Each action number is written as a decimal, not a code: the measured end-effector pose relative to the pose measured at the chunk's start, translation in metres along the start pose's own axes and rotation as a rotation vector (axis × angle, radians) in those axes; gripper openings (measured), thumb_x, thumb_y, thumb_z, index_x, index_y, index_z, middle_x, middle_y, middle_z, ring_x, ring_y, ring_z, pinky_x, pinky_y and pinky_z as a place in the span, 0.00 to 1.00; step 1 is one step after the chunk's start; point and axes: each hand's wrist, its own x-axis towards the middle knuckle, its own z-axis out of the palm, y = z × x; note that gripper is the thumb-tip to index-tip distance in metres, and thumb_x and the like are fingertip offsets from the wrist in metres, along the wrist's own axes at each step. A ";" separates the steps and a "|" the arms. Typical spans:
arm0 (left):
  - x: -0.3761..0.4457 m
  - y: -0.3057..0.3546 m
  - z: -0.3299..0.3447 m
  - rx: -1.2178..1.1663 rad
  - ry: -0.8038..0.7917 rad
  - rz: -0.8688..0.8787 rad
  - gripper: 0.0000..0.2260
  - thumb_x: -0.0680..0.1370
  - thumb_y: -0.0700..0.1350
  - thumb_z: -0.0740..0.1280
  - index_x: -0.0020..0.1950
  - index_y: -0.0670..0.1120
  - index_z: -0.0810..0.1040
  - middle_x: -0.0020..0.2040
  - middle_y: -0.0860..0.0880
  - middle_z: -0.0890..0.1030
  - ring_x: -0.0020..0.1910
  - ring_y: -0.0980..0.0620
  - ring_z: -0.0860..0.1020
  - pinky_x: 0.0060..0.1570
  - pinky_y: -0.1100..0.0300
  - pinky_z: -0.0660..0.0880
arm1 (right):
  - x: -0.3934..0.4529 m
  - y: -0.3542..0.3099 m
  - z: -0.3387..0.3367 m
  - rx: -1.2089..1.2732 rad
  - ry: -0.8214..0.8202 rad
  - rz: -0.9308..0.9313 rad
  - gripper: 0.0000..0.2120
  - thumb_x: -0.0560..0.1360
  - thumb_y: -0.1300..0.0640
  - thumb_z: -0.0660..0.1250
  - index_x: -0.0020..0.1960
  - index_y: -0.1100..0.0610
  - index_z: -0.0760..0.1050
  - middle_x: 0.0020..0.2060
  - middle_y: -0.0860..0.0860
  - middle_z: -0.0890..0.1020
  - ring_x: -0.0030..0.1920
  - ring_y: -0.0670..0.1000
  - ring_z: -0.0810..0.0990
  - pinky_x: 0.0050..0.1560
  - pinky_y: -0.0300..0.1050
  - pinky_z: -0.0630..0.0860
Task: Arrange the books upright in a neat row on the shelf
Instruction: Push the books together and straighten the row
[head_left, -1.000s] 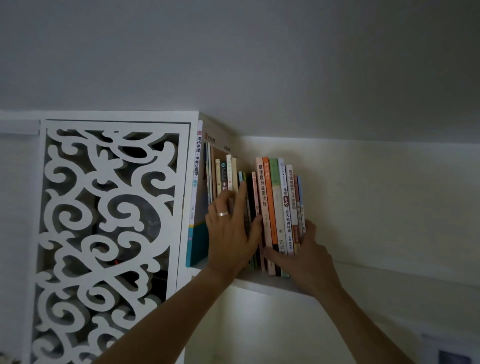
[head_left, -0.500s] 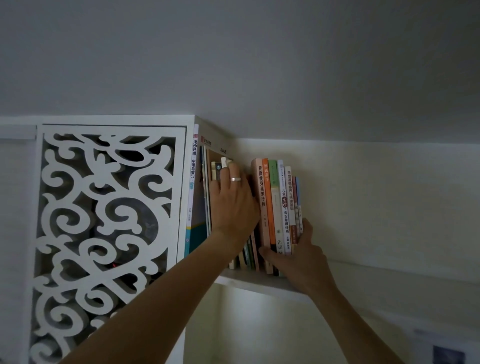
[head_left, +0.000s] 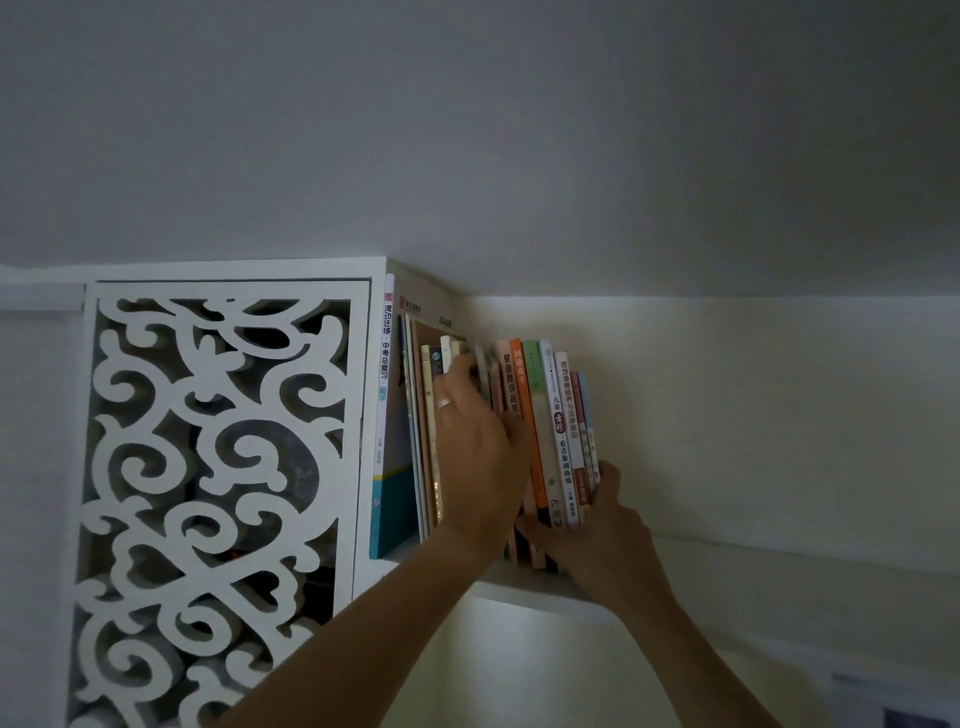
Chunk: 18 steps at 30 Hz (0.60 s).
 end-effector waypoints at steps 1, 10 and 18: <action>-0.004 -0.001 -0.001 -0.035 -0.006 -0.062 0.18 0.81 0.44 0.69 0.67 0.50 0.67 0.54 0.54 0.75 0.50 0.58 0.79 0.45 0.66 0.81 | 0.000 0.001 0.001 0.001 -0.002 -0.003 0.48 0.65 0.34 0.76 0.71 0.49 0.52 0.61 0.47 0.79 0.44 0.46 0.79 0.35 0.29 0.72; 0.000 -0.005 -0.004 0.227 -0.135 -0.137 0.10 0.81 0.46 0.66 0.60 0.45 0.74 0.51 0.50 0.81 0.46 0.53 0.82 0.45 0.56 0.84 | -0.001 0.003 0.000 0.061 0.019 -0.023 0.50 0.64 0.35 0.78 0.73 0.49 0.52 0.61 0.48 0.79 0.47 0.47 0.80 0.39 0.32 0.75; -0.025 0.008 -0.012 0.139 -0.089 -0.142 0.16 0.80 0.55 0.66 0.65 0.52 0.71 0.53 0.54 0.79 0.49 0.56 0.82 0.45 0.61 0.82 | -0.001 0.006 0.000 0.052 0.019 -0.099 0.50 0.65 0.32 0.74 0.74 0.50 0.51 0.62 0.48 0.79 0.50 0.48 0.82 0.40 0.32 0.77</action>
